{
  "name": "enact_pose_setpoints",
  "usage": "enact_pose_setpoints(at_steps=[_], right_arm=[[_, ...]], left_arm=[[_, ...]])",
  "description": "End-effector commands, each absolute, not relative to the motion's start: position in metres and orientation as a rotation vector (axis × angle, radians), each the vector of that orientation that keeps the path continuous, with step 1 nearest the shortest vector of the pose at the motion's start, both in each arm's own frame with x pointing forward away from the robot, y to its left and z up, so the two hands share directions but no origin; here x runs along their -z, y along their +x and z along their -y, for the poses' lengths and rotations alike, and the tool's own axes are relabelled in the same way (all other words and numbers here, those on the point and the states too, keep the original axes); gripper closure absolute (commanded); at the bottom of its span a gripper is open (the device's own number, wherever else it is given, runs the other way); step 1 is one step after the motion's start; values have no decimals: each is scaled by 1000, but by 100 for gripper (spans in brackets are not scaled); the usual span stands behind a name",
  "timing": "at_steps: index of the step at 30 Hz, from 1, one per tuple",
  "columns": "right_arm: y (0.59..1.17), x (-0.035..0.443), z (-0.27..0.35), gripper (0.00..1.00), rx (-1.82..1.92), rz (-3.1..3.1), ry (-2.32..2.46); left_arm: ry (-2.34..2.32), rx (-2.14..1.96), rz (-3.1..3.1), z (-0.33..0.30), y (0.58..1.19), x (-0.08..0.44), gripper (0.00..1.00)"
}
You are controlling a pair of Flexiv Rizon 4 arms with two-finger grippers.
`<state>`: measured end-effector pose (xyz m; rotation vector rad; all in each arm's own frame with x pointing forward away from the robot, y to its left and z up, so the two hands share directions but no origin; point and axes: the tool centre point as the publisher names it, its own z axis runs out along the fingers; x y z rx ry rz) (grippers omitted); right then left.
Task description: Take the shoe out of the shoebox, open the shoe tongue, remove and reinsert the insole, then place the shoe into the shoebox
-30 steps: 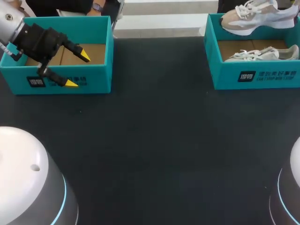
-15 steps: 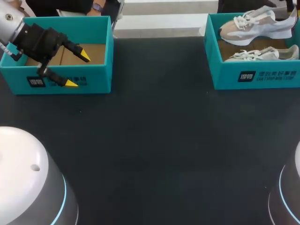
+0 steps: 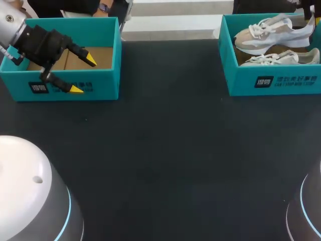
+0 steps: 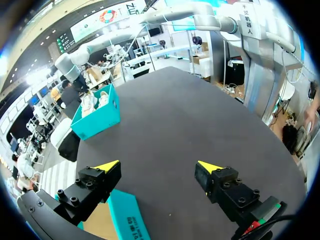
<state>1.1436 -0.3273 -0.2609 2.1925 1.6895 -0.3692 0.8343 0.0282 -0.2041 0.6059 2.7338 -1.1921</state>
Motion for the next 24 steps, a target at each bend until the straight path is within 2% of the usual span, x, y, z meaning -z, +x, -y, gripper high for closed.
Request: enact_pose_setpoints(at_steps=[1, 24], right_arm=[[1154, 271, 331, 100, 378, -1694, 2192], [1168, 310, 324, 100, 359, -1701, 2200]], left_arm=[[606, 1186, -2737, -28, 834, 204, 0], [606, 1186, -2737, -28, 834, 204, 0]])
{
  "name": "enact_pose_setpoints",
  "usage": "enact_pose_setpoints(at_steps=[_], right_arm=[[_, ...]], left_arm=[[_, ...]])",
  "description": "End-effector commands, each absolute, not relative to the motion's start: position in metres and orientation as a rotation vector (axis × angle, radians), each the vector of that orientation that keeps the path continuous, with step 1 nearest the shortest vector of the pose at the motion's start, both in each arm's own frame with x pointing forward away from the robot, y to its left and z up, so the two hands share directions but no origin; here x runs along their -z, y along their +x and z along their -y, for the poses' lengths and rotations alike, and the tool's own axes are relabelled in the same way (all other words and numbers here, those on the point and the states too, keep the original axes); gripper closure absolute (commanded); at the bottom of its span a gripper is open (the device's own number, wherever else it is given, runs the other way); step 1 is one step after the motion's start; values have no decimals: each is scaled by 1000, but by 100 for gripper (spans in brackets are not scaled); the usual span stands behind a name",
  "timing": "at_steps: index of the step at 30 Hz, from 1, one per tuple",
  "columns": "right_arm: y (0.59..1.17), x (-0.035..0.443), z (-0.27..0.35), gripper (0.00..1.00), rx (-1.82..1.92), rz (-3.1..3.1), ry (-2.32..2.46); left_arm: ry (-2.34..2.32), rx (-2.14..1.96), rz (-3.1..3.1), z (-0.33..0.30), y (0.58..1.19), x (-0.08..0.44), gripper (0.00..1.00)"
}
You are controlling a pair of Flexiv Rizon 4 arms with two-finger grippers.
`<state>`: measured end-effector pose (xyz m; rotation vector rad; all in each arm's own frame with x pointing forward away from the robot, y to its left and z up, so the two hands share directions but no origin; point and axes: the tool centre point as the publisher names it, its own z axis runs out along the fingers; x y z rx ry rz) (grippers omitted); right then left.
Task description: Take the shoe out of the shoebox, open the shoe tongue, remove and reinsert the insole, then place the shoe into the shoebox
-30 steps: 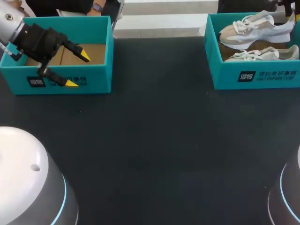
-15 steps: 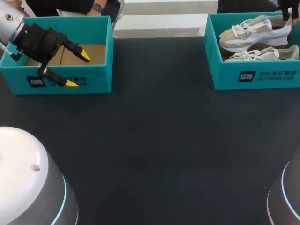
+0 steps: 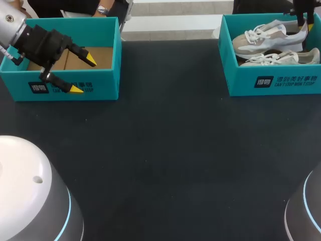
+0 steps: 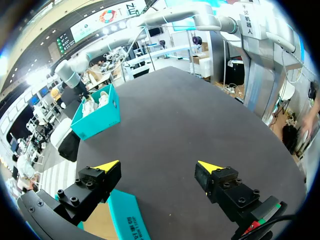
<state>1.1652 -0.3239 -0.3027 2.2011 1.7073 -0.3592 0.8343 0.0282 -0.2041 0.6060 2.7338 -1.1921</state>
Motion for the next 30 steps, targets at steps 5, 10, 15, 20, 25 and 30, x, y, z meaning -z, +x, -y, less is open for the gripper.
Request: enact_pose_setpoints(at_steps=[5, 10, 15, 20, 25, 30], right_arm=[[1166, 320, 326, 100, 361, -1682, 2199], [1165, 328, 327, 100, 368, -1678, 2214], [1167, 336, 328, 100, 357, -1683, 2215], [1172, 343, 329, 100, 342, -1680, 2214], [1179, 348, 332, 72, 331, -1676, 2221], [1185, 342, 334, 69, 310, -1666, 2226]], left_arm=[[606, 1186, -2737, -28, 834, 204, 0], [606, 1186, -2737, -28, 834, 204, 0], [606, 1186, -2737, -28, 834, 204, 0], [606, 1186, -2737, -28, 834, 204, 0], [606, 1186, -2737, -28, 834, 204, 0], [606, 1186, -2737, -28, 834, 204, 0]])
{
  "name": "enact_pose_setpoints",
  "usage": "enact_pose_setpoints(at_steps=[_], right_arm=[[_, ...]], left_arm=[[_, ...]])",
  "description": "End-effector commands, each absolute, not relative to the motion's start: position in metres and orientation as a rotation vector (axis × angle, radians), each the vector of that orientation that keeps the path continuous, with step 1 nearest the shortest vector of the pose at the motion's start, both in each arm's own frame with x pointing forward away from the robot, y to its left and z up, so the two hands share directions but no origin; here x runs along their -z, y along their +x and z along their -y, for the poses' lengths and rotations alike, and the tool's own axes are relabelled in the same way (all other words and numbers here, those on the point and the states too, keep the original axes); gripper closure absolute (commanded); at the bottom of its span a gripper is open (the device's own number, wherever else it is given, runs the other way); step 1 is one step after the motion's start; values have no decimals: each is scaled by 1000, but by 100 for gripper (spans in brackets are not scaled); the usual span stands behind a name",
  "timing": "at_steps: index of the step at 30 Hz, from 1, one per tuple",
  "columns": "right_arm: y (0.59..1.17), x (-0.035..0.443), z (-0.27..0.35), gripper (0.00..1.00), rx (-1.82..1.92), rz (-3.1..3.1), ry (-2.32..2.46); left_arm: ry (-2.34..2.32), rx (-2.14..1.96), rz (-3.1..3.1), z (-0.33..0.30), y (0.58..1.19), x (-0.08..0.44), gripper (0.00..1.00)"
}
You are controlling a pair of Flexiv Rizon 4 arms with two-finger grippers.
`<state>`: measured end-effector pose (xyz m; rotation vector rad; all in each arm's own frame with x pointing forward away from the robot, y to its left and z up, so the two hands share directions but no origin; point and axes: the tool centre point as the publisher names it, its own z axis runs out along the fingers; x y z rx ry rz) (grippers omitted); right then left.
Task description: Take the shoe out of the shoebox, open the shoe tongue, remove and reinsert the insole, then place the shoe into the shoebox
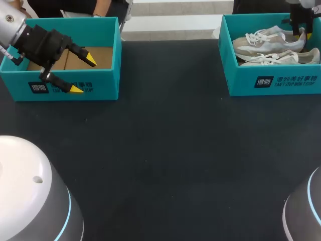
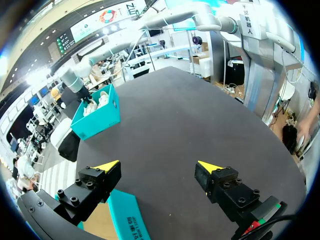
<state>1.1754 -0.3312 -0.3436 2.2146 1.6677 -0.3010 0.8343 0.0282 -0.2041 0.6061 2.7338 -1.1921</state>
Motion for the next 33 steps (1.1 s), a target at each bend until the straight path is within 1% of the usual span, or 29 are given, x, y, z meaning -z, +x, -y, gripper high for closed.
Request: enact_pose_setpoints(at_steps=[1, 2, 4, 5, 6, 7, 8, 9, 10, 11, 12, 15, 20, 22, 23, 25, 26, 27, 30, 31, 33], right_arm=[[1185, 339, 334, 66, 298, -1657, 2223], [1184, 336, 334, 64, 295, -1656, 2226], [1182, 332, 334, 56, 281, -1656, 2230], [1181, 330, 333, 53, 273, -1657, 2234], [1179, 325, 332, 42, 274, -1659, 2246], [1178, 324, 332, 35, 275, -1659, 2241], [1175, 320, 331, 29, 271, -1660, 2254], [1174, 319, 331, 27, 274, -1663, 2254], [1170, 316, 329, 13, 275, -1666, 2250], [1167, 312, 328, 11, 275, -1678, 2250], [1167, 312, 328, 11, 275, -1678, 2250], [1157, 296, 323, 9, 255, -1682, 2242], [1133, 263, 307, 7, 177, -1669, 2274], [1131, 261, 306, 8, 171, -1666, 2278], [1115, 251, 294, 6, 156, -1677, 2275], [1102, 246, 285, 7, 148, -1684, 2283], [1100, 245, 284, 6, 148, -1683, 2284], [1093, 239, 279, 9, 144, -1667, 2306], [1081, 225, 269, 8, 121, -1641, 2341], [1074, 218, 264, 4, 122, -1644, 2340], [1061, 203, 257, 4, 101, -1617, 2366]], left_arm=[[606, 1186, -2737, -28, 834, 204, 0], [606, 1186, -2737, -28, 834, 204, 0], [606, 1186, -2737, -28, 834, 204, 0], [606, 1186, -2737, -28, 834, 204, 0], [606, 1186, -2737, -28, 834, 204, 0], [606, 1186, -2737, -28, 834, 204, 0], [606, 1186, -2737, -28, 834, 204, 0], [606, 1186, -2737, -28, 834, 204, 0], [606, 1186, -2737, -28, 834, 204, 0], [606, 1186, -2737, -28, 834, 204, 0], [606, 1186, -2737, -28, 834, 204, 0], [606, 1186, -2737, -28, 834, 204, 0], [606, 1186, -2737, -28, 834, 204, 0], [606, 1186, -2737, -28, 834, 204, 0], [606, 1186, -2737, -28, 834, 204, 0], [606, 1186, -2737, -28, 834, 204, 0], [606, 1186, -2737, -28, 834, 204, 0], [606, 1186, -2737, -28, 834, 204, 0], [606, 1186, -2737, -28, 834, 204, 0], [606, 1186, -2737, -28, 834, 204, 0], [606, 1186, -2737, -28, 834, 204, 0]])
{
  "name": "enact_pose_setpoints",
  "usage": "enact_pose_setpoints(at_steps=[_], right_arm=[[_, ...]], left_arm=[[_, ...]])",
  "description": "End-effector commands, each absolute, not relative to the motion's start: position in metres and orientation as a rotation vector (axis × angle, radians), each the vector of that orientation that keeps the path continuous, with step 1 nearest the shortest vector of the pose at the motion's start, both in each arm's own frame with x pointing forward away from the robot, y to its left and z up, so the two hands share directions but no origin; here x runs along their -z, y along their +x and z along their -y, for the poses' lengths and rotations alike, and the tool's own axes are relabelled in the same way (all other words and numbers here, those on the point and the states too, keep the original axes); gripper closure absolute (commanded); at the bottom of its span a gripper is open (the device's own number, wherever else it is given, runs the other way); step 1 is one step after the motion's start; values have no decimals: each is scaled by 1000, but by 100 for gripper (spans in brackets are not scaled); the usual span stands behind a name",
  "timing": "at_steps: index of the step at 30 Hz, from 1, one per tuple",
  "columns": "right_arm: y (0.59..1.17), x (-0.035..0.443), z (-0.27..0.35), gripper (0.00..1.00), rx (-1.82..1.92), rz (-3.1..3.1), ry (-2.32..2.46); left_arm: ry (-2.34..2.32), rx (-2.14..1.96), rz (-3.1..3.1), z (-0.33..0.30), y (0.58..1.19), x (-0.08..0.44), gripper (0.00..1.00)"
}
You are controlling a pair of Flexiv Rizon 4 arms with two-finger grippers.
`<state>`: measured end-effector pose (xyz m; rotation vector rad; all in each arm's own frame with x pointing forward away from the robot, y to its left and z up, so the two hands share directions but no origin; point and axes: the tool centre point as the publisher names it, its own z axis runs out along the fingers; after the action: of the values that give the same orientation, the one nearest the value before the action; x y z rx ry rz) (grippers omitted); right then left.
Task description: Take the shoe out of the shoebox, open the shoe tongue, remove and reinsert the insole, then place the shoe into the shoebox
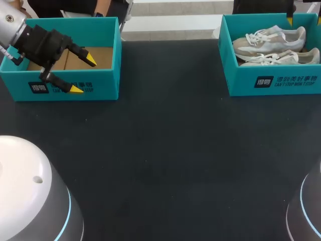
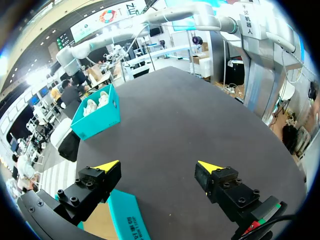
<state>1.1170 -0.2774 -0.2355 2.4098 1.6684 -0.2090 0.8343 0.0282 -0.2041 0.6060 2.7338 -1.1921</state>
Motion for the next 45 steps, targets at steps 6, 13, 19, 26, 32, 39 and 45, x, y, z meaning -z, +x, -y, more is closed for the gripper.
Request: enact_pose_setpoints(at_steps=[6, 13, 19, 26, 32, 39, 45], right_arm=[[1047, 172, 240, 0, 55, -1583, 2426], [1047, 172, 240, 0, 55, -1583, 2426], [1047, 172, 240, 0, 55, -1583, 2426], [1047, 172, 240, 0, 55, -1583, 2426], [1031, 182, 219, 0, 95, -1771, 2402], [1008, 185, 203, 0, 109, -1879, 2377], [964, 182, 173, 0, 108, -2064, 2273]], left_arm=[[606, 1186, -2737, -28, 834, 204, 0], [606, 1186, -2737, -28, 834, 204, 0], [606, 1186, -2737, -28, 834, 204, 0], [294, 1102, -2766, -26, 839, 202, 0], [-693, 900, -2833, -43, 862, 192, 0], [-1356, 729, -2574, -65, 880, 194, 0], [-1356, 729, -2574, -65, 880, 194, 0]])
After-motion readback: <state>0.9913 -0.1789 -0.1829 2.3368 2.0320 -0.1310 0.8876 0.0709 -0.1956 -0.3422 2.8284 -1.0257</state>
